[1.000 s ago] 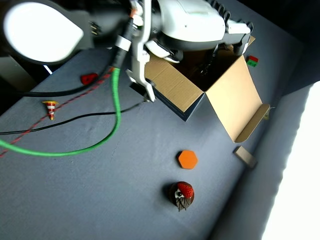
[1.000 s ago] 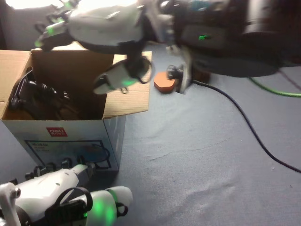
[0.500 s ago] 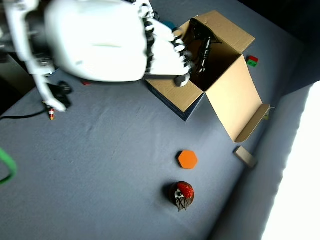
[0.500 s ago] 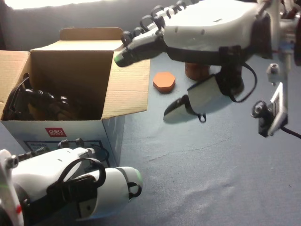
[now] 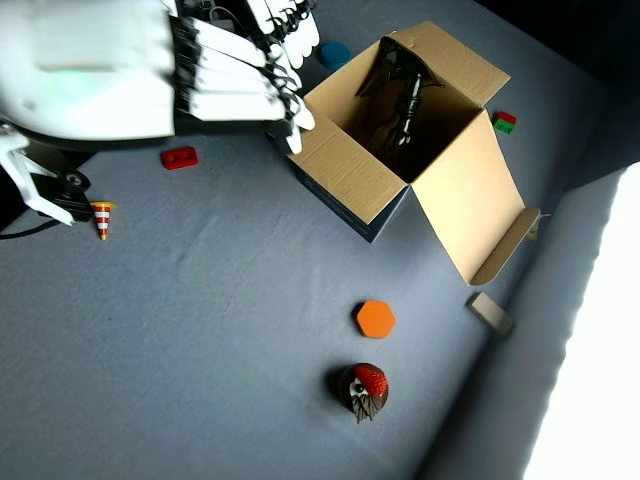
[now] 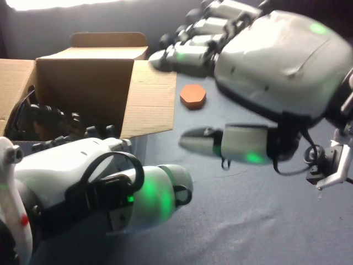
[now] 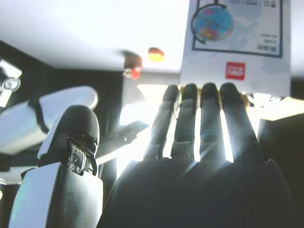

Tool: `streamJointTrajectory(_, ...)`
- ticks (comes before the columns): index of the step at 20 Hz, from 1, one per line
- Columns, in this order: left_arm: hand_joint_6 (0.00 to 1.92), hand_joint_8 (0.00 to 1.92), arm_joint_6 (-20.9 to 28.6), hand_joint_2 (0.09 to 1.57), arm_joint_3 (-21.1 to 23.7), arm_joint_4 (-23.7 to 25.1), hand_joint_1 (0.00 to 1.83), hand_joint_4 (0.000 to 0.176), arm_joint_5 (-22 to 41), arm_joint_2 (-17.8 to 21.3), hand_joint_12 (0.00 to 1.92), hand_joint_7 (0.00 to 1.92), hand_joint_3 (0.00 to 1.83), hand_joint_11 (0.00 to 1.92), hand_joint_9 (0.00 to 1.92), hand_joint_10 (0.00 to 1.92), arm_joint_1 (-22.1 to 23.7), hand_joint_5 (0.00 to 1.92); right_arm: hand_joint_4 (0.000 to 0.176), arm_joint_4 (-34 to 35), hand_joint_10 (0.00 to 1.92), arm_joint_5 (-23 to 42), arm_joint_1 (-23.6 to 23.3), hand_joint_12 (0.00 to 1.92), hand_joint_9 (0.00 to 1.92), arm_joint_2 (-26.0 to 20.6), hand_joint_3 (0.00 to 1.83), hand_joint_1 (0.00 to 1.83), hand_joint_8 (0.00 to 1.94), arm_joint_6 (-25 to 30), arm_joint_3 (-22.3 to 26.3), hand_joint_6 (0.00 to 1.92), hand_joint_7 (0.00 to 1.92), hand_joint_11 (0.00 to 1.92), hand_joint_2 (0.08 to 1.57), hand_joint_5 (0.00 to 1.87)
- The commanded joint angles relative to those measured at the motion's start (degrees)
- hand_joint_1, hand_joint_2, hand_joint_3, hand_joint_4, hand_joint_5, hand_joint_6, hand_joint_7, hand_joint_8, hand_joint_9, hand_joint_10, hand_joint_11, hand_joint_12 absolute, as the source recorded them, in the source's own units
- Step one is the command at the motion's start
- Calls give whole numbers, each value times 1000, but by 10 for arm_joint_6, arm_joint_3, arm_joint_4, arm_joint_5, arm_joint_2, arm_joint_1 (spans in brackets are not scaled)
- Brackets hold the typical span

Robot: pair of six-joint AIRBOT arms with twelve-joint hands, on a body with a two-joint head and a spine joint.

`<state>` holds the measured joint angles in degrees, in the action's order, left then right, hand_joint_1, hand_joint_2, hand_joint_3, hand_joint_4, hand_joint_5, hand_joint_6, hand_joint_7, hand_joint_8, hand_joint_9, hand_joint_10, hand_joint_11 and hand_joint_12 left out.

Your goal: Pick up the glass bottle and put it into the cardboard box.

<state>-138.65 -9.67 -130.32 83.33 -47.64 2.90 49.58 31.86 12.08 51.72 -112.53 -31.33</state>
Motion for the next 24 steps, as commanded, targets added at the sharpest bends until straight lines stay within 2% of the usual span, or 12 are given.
streamJointTrajectory(1, 5, 8, 0, 1240, 5, 47, 0, 0, -16, 1, 0, 61, 0, 0, 17, 6, 9, 65, 0, 45, 377, 89, -10, 1109, 240, -1, 24, 548, 12, -39, 9, 87, 466, 0, 1135, 389)
streamJointTrajectory(3, 26, 23, -4, 1241, 9, 54, 0, 0, -22, 1, 0, 101, 1, 0, 61, 23, 16, 117, 0, 160, 483, 140, -28, 1250, 280, 4, 16, 531, 25, -104, 33, 111, 538, 0, 1163, 456)
streamJointTrajectory(5, 57, 28, -16, 1264, 10, 55, 0, 0, -39, 1, 69, 421, 0, 61, 294, 46, 21, 395, 0, 253, 992, 163, -49, 1636, 410, 11, 8, 484, 144, -152, 43, 391, 740, 161, 1205, 576)
streamJointTrajectory(6, 388, 504, -18, 1325, 10, 60, 9, 0, -52, 1, 818, 587, 0, 24, 465, 417, 21, 584, 0, 285, 1300, 162, -55, 1784, 630, 13, 6, 473, 628, -171, 43, 847, 919, 413, 1222, 735)
streamJointTrajectory(7, 388, 504, -23, 1325, 9, 65, 9, 0, -68, 1, 818, 587, 0, 24, 465, 417, 21, 584, 0, 312, 1300, 160, -59, 1784, 630, 16, 6, 473, 628, -190, 44, 847, 919, 413, 1222, 735)
streamJointTrajectory(8, 803, 1061, -28, 1329, 8, 65, 8, 0, -73, 1, 1247, 509, 0, 20, 410, 965, 22, 561, 0, 321, 1442, 158, -60, 1868, 706, 17, 5, 470, 938, -200, 44, 1082, 943, 532, 1236, 781)
streamJointTrajectory(9, 1189, 1442, -35, 1361, 8, 65, 107, 0, -74, 1, 1768, 648, 0, 306, 498, 1563, 25, 687, 0, 327, 1662, 154, -58, 1910, 869, 17, 11, 496, 1239, -204, 44, 1261, 997, 785, 1273, 867)
streamJointTrajectory(10, 1371, 1557, -35, 1385, 6, 78, 219, 0, -92, 2, 1890, 792, 3, 539, 673, 1789, 25, 770, 0, 336, 1838, 157, -58, 1919, 970, 17, 16, 538, 1510, -210, 44, 1490, 1042, 953, 1311, 920)
streamJointTrajectory(14, 1875, 1895, -40, 1442, 0, 94, 594, 0, -114, 2, 1920, 1060, 10, 978, 1050, 1916, 19, 953, 0, 356, 1918, 166, -65, 1921, 1235, 17, 32, 784, 1833, -226, 44, 1816, 1205, 1215, 1391, 1056)
streamJointTrajectory(20, 1921, 1921, -40, 1469, -5, 116, 723, 0, -142, 2, 1921, 1143, 7, 1090, 1152, 1921, -1, 1024, 0, 388, 1921, 143, -68, 1921, 1387, 16, 16, 927, 1941, -252, 43, 1921, 1320, 1428, 1380, 1153)
streamJointTrajectory(22, 1921, 1921, -37, 1469, -6, 116, 723, 0, -141, 2, 1921, 1143, 7, 1091, 1153, 1921, 1, 1022, 158, 388, 1921, 147, -66, 1921, 1399, 15, 14, 930, 1941, -251, 41, 1921, 1329, 1441, 1378, 1208)
streamJointTrajectory(24, 1921, 1921, -35, 1470, -5, 116, 722, 0, -136, 2, 1921, 1143, 7, 1091, 1154, 1921, 9, 1020, 175, 388, 1921, 145, -62, 1921, 1400, 15, 14, 930, 1941, -249, 37, 1921, 1330, 1442, 1377, 1211)
